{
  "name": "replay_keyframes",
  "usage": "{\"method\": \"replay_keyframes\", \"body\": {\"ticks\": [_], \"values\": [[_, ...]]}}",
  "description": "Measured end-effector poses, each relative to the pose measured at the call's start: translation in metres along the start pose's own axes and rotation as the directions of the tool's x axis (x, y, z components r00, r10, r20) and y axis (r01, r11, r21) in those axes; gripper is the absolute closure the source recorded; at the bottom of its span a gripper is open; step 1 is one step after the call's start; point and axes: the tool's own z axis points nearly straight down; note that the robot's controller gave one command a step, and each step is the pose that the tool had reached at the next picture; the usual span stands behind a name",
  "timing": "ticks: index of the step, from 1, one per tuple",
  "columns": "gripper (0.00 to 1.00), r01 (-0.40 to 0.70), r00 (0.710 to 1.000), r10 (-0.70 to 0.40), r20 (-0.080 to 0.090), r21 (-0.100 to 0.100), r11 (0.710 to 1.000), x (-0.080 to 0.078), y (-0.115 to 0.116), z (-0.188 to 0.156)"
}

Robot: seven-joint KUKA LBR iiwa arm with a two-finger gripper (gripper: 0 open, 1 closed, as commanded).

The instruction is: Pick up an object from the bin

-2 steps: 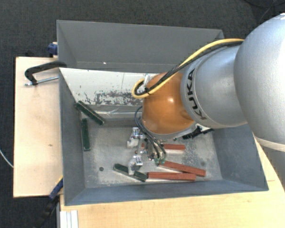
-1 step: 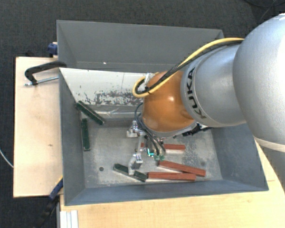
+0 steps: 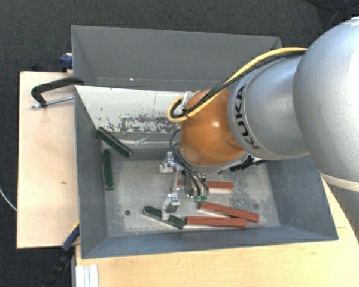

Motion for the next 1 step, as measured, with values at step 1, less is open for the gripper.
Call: {"method": "replay_keyframes", "body": {"ticks": [1], "values": [[0.00, 0.009, 1.000, -0.009, 0.006, -0.001, 1.000, 0.0025, 0.0009, -0.0007]]}}
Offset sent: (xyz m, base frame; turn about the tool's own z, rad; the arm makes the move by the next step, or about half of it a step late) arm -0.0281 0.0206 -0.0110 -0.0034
